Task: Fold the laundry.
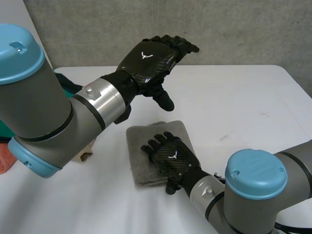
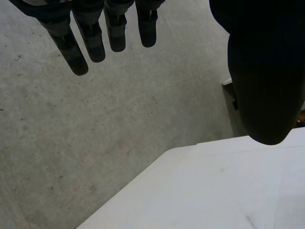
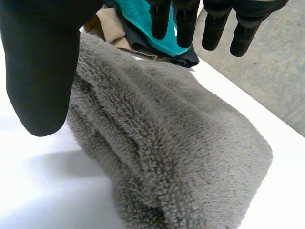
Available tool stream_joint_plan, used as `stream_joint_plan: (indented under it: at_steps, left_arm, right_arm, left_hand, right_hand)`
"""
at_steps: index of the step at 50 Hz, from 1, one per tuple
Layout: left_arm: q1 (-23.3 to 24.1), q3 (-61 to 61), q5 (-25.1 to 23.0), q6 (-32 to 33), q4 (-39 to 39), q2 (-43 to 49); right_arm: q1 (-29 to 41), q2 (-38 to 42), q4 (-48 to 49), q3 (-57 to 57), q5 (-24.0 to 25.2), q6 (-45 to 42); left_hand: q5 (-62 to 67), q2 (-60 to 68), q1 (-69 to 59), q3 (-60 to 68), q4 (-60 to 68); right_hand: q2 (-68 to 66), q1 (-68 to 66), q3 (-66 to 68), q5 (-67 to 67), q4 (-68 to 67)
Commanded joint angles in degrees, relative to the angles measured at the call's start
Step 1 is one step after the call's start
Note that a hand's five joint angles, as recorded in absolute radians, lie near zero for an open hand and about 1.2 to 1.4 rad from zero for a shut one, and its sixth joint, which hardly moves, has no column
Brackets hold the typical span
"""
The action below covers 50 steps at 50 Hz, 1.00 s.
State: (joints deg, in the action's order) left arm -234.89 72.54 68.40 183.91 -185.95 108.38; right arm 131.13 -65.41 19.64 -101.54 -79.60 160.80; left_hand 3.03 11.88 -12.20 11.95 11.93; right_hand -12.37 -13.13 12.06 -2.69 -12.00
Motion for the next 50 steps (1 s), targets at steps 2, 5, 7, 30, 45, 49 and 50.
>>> stream_joint_plan:
  at_steps: [2,5,7,30,45,49,50]
  left_arm:
    - [-0.04,0.23,-0.73,0.05,0.15,0.34]
    - [-0.13,0.23,-0.73,0.14,0.15,0.43]
    - [-0.30,0.40,-0.64,-0.13,0.15,0.25]
    - [-0.65,1.90,-0.73,-0.22,-1.08,0.34]
    - [-0.74,2.95,-0.81,-0.57,-2.40,-0.01]
    - [-0.83,3.30,-0.73,-0.74,-2.49,-0.36]
    - [-0.92,3.57,-0.73,-0.74,-2.49,-0.37]
  right_arm:
    - [-0.52,-0.33,-0.04,0.21,-2.04,0.04]
    - [-1.58,-0.95,-0.22,-0.06,-3.54,1.88]
    - [-2.98,-2.17,-1.35,-0.15,-4.85,5.20]
    - [-16.70,-1.31,-7.79,-6.04,2.71,38.01]
    - [-12.83,4.58,-4.52,-1.03,-2.13,37.66]
    - [-11.95,5.82,-4.08,0.20,-3.19,37.48]
    - [-11.78,6.34,-3.82,0.55,-3.45,37.22]
  left_hand:
    - [-1.31,-0.16,0.48,-0.22,-0.20]
    - [-1.47,-0.33,0.64,-0.39,-0.37]
    - [-2.31,-1.16,1.48,-1.23,-1.20]
    - [-3.03,-1.88,2.20,-1.95,-1.93]
    - [-3.03,-1.88,2.20,-1.95,-1.93]
    - [-3.03,-1.88,2.20,-1.95,-1.93]
    - [-3.03,-1.88,2.20,-1.95,-1.93]
  right_hand:
    - [0.85,1.61,-0.54,1.18,0.48]
    - [1.02,1.78,-0.71,1.34,0.65]
    - [1.19,1.95,-0.88,1.51,0.82]
    - [2.37,3.13,-2.06,2.69,2.00]
    - [-1.16,-0.40,1.47,-0.84,-1.53]
    - [-3.01,-2.25,3.32,-2.68,-3.38]
    - [-6.01,-5.25,6.32,-5.69,-6.38]
